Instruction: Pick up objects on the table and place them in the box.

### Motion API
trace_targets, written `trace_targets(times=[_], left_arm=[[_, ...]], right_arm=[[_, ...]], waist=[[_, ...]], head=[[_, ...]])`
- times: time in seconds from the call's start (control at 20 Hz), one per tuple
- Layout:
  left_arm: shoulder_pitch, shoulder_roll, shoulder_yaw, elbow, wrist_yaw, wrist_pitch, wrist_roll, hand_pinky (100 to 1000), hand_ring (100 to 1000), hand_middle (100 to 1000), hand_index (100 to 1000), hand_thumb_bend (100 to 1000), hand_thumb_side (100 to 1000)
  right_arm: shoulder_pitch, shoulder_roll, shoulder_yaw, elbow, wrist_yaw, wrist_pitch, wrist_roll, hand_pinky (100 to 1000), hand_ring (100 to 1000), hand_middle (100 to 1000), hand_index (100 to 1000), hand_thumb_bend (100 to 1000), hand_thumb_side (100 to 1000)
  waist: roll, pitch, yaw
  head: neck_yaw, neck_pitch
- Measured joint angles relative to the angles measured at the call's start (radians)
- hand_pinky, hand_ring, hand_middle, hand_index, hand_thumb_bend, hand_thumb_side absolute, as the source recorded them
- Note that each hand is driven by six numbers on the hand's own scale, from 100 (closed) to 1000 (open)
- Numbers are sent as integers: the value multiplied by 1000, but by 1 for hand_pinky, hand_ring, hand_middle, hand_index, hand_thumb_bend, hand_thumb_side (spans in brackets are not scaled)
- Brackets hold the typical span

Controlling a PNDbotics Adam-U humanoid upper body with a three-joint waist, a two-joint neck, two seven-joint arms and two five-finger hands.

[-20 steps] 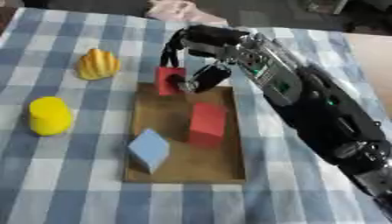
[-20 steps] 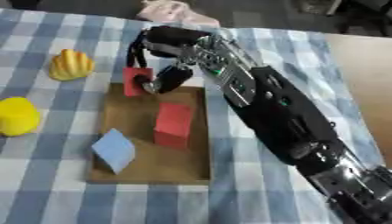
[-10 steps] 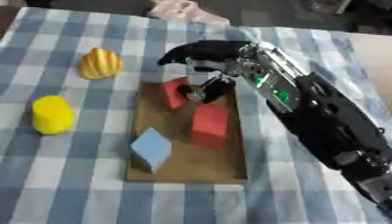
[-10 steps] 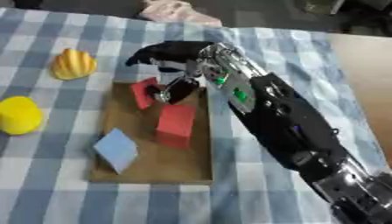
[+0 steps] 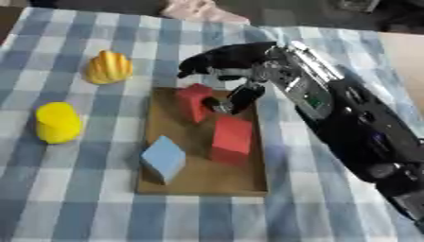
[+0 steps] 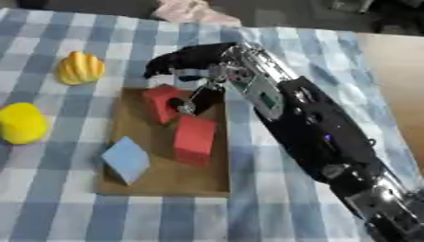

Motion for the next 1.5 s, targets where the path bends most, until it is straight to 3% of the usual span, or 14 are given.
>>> trace_targets(times=[0.35, 0.4, 0.45, 0.55, 0.65, 1.0, 1.15, 1.2, 1.25, 1.35, 1.5], left_arm=[[1, 0, 0, 0, 0, 4, 0, 823, 793, 685, 792, 124, 785], [1, 0, 0, 0, 0, 4, 0, 823, 793, 685, 792, 124, 785], [1, 0, 0, 0, 0, 4, 0, 823, 793, 685, 792, 124, 785], [1, 0, 0, 0, 0, 5, 0, 823, 793, 685, 792, 124, 785], [1, 0, 0, 0, 0, 5, 0, 823, 793, 684, 792, 124, 785], [1, 0, 0, 0, 0, 7, -1, 823, 793, 685, 792, 123, 785], [1, 0, 0, 0, 0, 7, 0, 822, 793, 685, 792, 123, 784], [2, 0, 1, 0, 0, 7, 0, 822, 793, 685, 792, 122, 784], [2, 0, 1, 0, -1, 7, 0, 822, 793, 685, 792, 122, 784], [2, 0, 1, 0, -2, 8, 0, 822, 793, 685, 792, 120, 782], [2, 1, 2, 0, -4, 8, 1, 822, 794, 685, 792, 107, 776]], right_arm=[[-1, -3, -14, -18, -71, 84, -72, 1000, 1000, 997, 1000, 100, 239], [-1, -4, -11, -26, -73, 90, -81, 1000, 1000, 836, 923, 100, 779], [-1, -6, -9, -37, -76, 91, -90, 1000, 1000, 804, 911, 100, 1000], [-1, -11, -8, -56, -85, 79, -108, 1000, 1000, 932, 995, 100, 1000], [0, -13, -4, -64, -90, 62, -124, 1000, 1000, 981, 1000, 100, 1000], [8, -20, -12, -65, -144, 35, -110, 1000, 1000, 943, 1000, 100, 1000], [8, -34, -27, -70, -183, 38, -86, 1000, 1000, 920, 1000, 100, 954], [8, -41, -33, -77, -197, 40, -80, 1000, 1000, 917, 1000, 100, 998], [9, -48, -39, -87, -211, 44, -75, 1000, 1000, 912, 1000, 100, 916], [14, -62, -53, -117, -239, 53, -72, 993, 1000, 894, 1000, 100, 846], [28, -94, -73, -178, -282, 74, -85, 957, 1000, 852, 968, 100, 618]], waist=[[2, -3, -6], [2, -5, -6], [2, -7, -7], [2, -8, -8], [2, -9, -8], [1, -9, -8], [1, -9, -11], [1, -9, -11], [1, -9, -12], [1, -9, -16], [1, -11, -24]], head=[[7, 8], [9, 9], [12, 9], [13, 9], [14, 9], [41, 18], [58, 25], [63, 26], [68, 26], [76, 26], [85, 26]])
